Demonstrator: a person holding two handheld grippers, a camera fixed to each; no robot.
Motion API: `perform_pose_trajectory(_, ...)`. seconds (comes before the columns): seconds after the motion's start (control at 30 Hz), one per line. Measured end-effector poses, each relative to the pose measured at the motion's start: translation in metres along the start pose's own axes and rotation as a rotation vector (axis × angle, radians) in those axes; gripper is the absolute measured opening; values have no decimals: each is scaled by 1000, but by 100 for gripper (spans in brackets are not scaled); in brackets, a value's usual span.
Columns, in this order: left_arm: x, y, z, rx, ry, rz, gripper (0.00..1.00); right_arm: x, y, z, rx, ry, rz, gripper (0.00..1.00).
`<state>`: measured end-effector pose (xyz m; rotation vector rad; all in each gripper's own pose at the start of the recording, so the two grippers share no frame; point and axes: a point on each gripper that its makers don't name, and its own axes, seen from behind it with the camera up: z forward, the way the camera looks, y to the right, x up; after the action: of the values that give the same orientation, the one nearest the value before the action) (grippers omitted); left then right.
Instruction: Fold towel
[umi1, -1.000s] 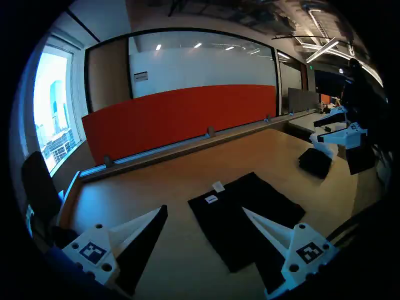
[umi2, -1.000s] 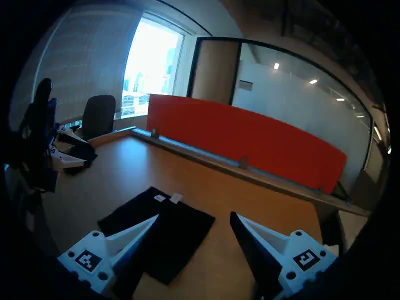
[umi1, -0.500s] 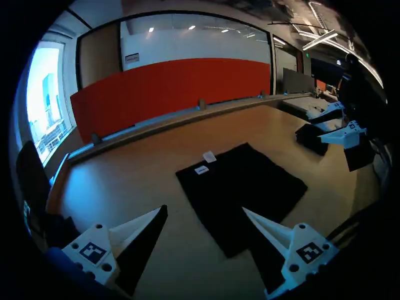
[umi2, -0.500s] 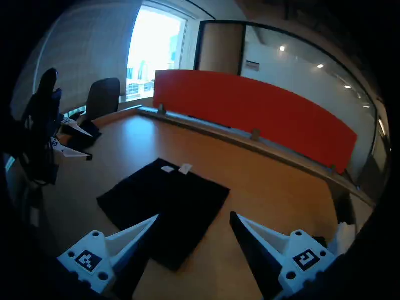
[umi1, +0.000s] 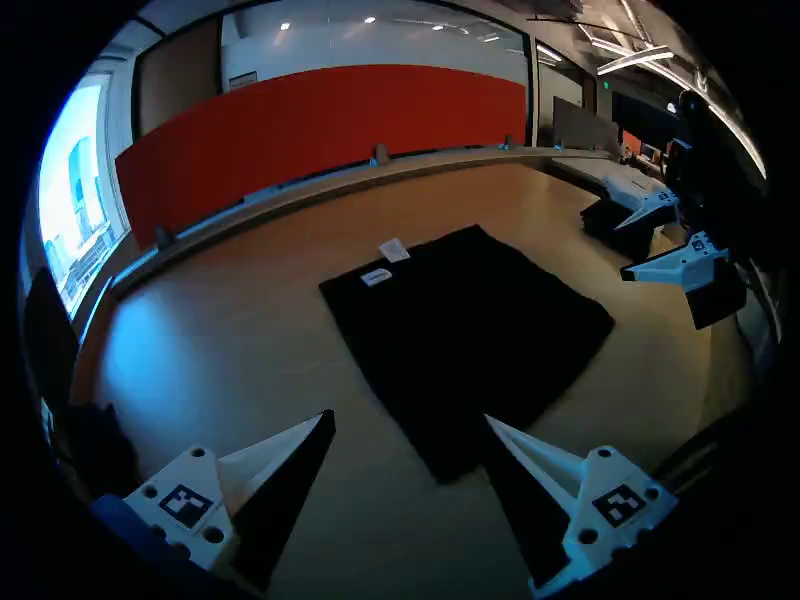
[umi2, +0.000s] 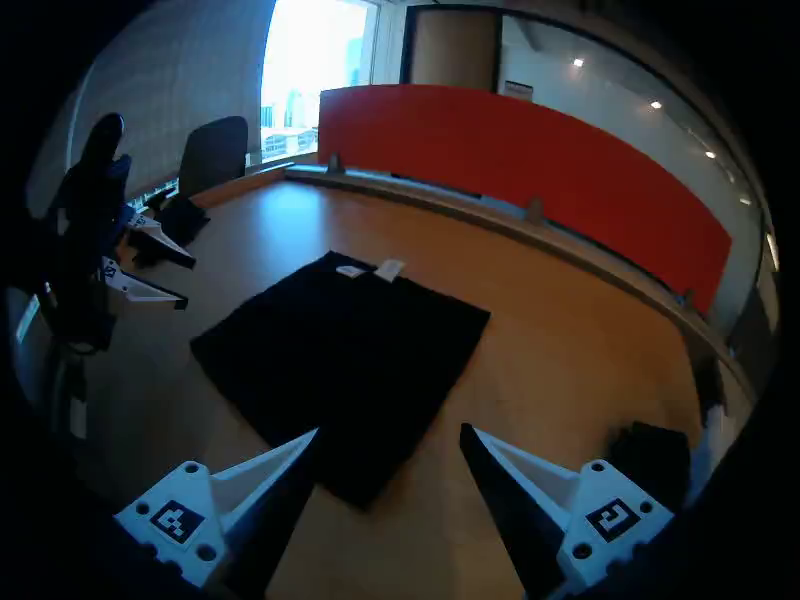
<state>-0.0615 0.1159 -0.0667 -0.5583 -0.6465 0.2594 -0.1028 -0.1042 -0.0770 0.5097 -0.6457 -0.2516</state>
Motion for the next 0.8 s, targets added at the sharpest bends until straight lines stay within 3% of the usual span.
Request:
perform_pose_trajectory(0.47,-45,23,18,-84,-125,1,100,-60,-11,14,48,-136,11,98)
perform_pose_trajectory(0.8,-59,31,27,-108,-179,-14,100,-73,-16,18,71,-170,24,91)
